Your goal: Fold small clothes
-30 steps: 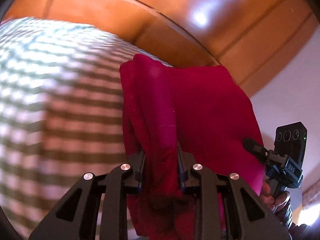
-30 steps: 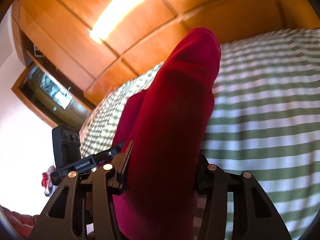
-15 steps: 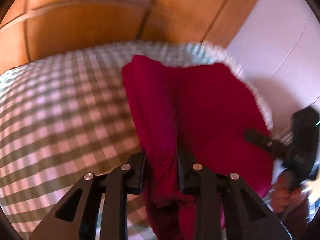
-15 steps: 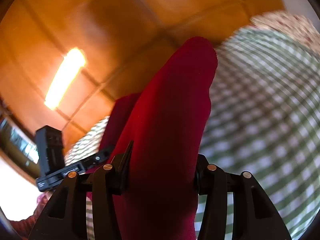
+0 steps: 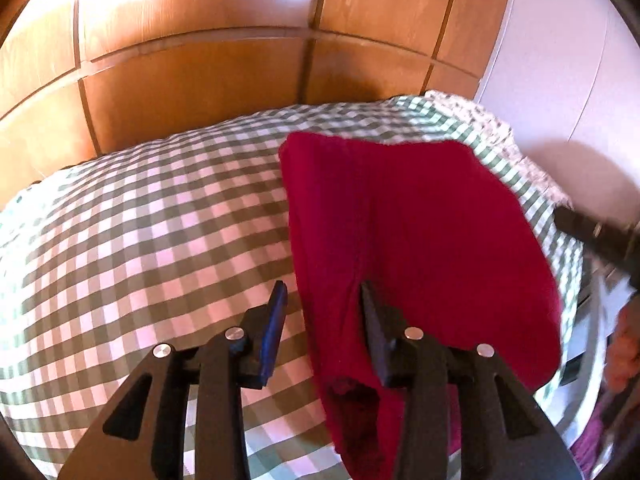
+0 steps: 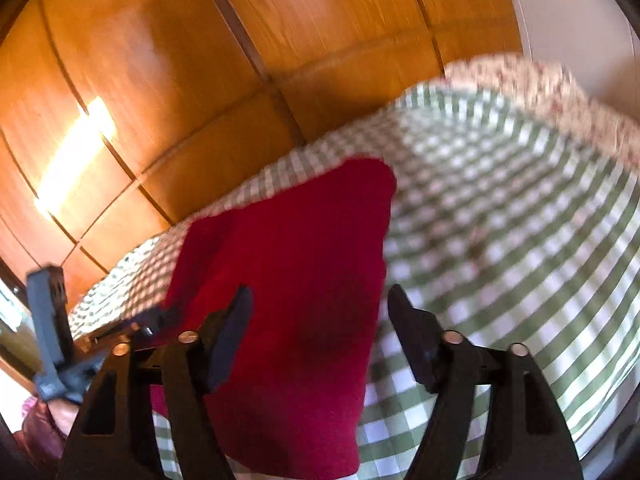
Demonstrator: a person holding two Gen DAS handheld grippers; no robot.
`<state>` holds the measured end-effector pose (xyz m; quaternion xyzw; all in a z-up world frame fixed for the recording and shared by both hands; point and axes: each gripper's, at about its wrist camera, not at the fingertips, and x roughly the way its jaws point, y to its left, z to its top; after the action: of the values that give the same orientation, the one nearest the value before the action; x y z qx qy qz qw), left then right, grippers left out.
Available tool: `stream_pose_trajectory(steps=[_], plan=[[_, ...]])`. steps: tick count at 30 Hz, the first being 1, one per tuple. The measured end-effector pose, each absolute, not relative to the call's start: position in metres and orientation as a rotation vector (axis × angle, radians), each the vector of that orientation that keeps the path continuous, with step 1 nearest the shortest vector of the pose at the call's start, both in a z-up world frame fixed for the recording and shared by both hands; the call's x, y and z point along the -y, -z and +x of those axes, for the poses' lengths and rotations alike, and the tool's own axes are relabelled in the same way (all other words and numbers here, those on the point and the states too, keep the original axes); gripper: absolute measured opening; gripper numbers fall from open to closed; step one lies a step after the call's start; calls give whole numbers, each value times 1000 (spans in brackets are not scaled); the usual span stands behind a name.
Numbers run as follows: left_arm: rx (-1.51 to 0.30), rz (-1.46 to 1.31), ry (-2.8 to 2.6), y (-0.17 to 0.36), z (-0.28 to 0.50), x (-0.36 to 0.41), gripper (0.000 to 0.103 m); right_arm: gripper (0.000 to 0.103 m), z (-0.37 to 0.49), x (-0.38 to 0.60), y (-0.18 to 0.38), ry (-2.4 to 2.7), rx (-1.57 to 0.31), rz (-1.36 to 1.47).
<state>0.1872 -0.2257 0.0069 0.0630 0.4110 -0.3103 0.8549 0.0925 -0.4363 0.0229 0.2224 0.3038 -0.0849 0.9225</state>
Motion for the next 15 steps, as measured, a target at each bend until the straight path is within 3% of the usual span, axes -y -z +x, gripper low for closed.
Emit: stream_pose_trajectory(steps=[4, 9, 15], plan=[[-857, 159, 606, -1, 191, 228, 41, 53, 115, 417, -31, 181, -653, 339], [-890, 122, 572, 6, 205, 225, 43, 54, 158, 396, 5, 269, -798, 214], [-844, 92, 538, 0, 188, 223, 47, 56, 155, 379, 31, 383, -735, 133]])
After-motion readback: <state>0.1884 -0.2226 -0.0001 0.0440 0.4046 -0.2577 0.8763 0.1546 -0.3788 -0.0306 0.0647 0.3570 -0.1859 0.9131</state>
